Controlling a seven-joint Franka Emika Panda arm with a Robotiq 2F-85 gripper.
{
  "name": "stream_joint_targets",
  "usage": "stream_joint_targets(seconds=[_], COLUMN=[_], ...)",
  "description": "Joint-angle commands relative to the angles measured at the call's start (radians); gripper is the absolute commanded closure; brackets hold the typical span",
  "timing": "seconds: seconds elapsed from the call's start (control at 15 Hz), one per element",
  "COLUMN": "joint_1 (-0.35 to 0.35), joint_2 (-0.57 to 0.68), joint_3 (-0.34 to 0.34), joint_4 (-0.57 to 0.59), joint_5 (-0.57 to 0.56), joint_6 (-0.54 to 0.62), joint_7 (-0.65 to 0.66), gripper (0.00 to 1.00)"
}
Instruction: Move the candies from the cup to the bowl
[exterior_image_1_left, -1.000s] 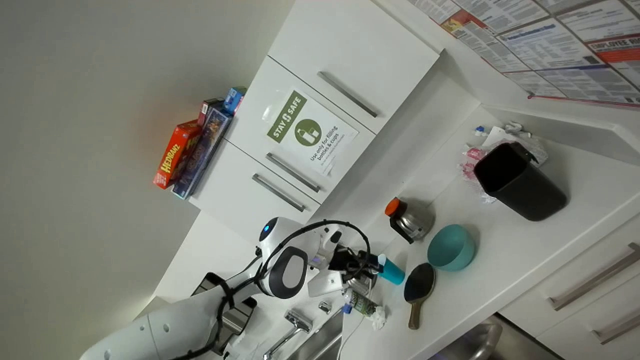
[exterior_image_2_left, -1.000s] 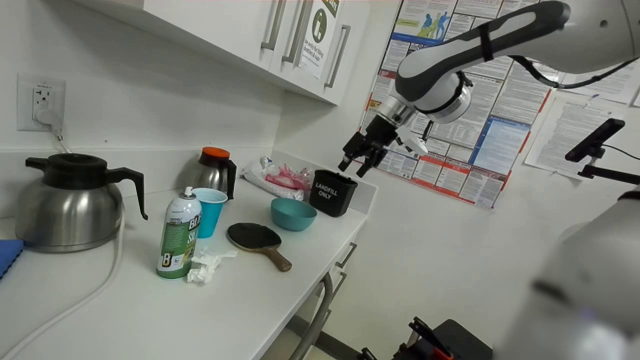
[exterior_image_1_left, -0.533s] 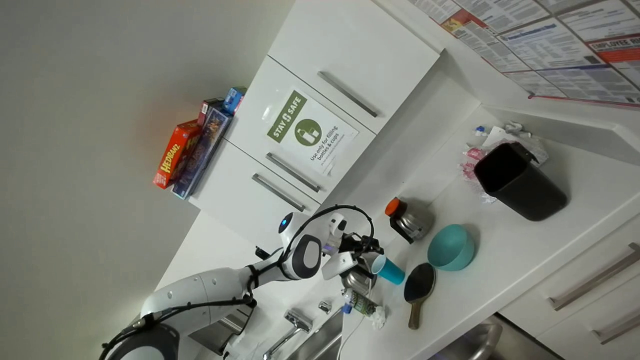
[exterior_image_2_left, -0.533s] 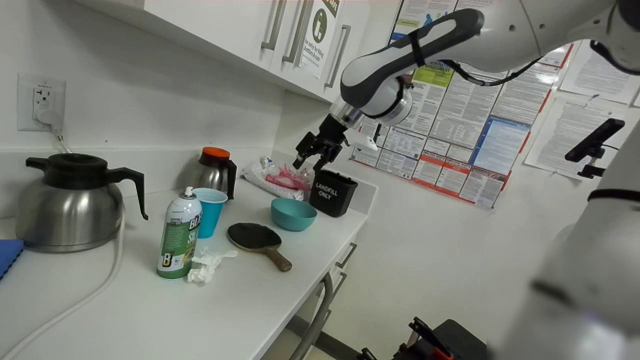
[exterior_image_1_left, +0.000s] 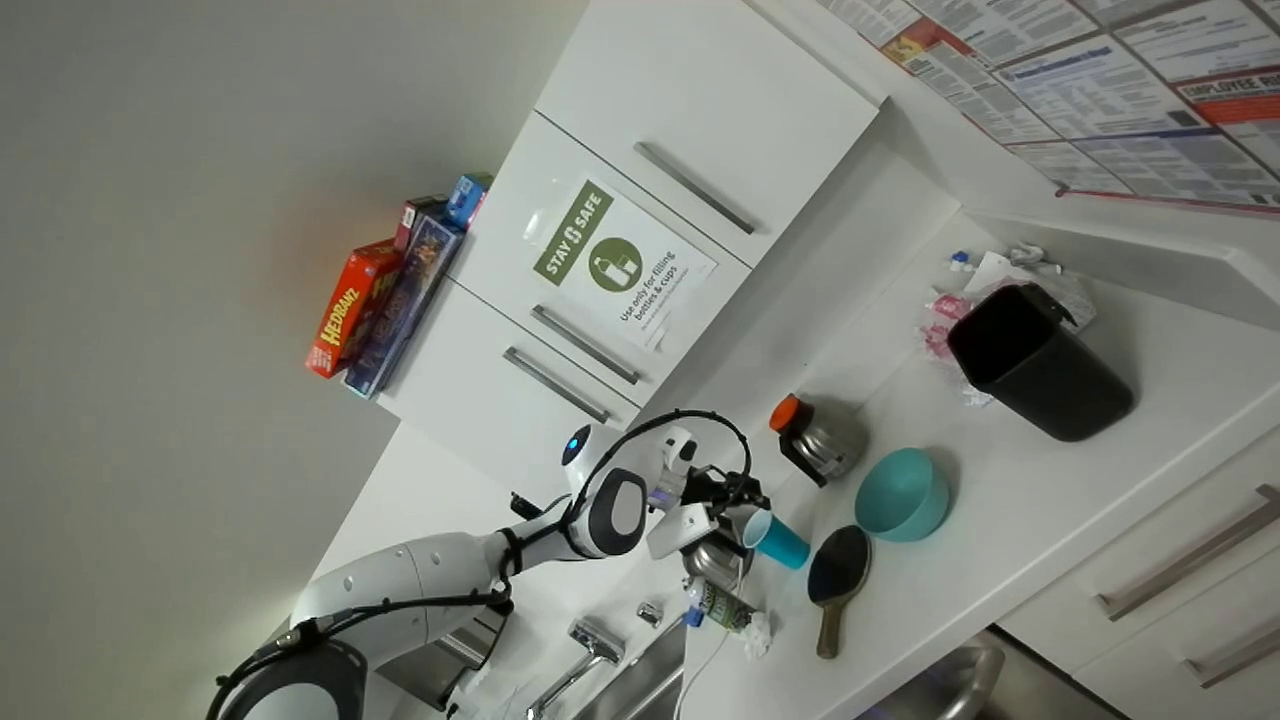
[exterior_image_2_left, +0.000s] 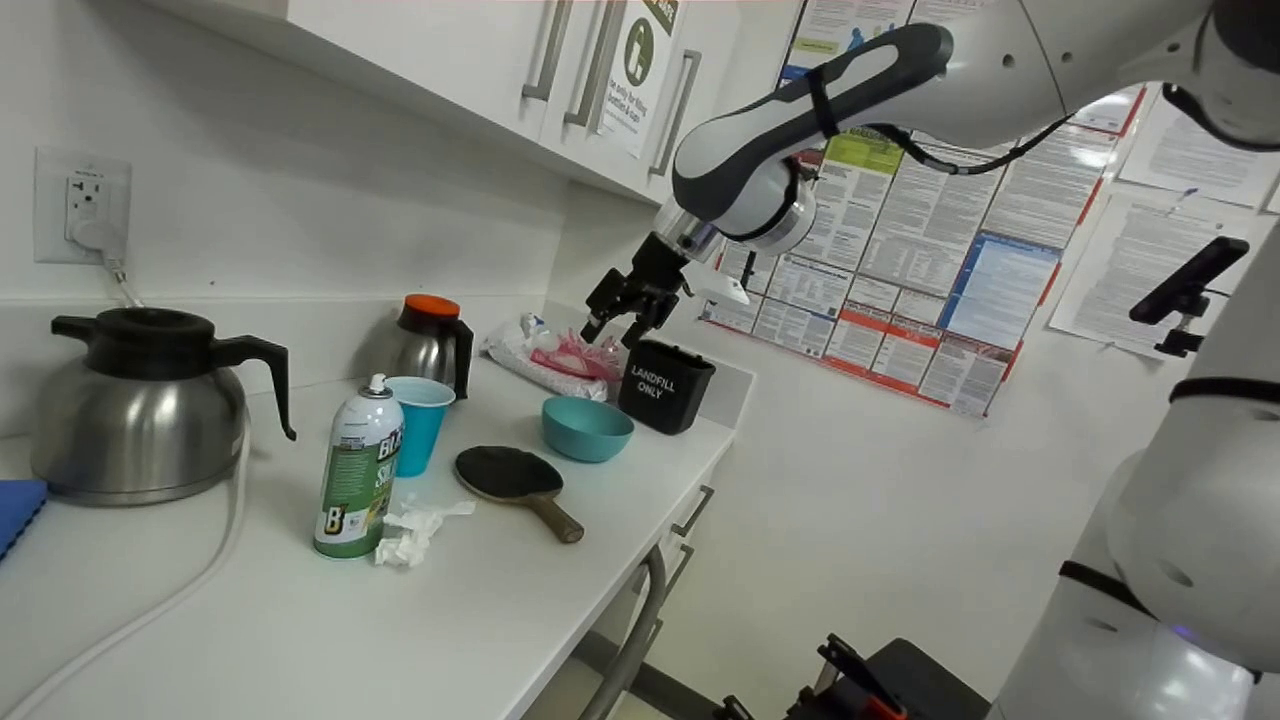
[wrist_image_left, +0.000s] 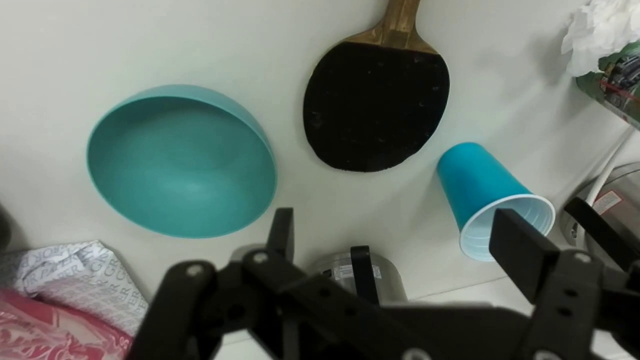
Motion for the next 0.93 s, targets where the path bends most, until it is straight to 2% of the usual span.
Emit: stream_joint_targets(seconds=[0.0, 0.47, 0.87], joint_1=[-0.006, 0.004, 0.028], joint_2=[0.052, 0.263, 0.434], joint_3=[0.043, 0.122, 0.133], joint_4=[0.055, 0.252, 0.328], joint_5=[0.005, -0.04, -0.181], joint_6=[0.016, 0.083, 0.197], joint_7=[0.017, 0.09, 0.17], gripper=[0.0, 0.0, 0.0])
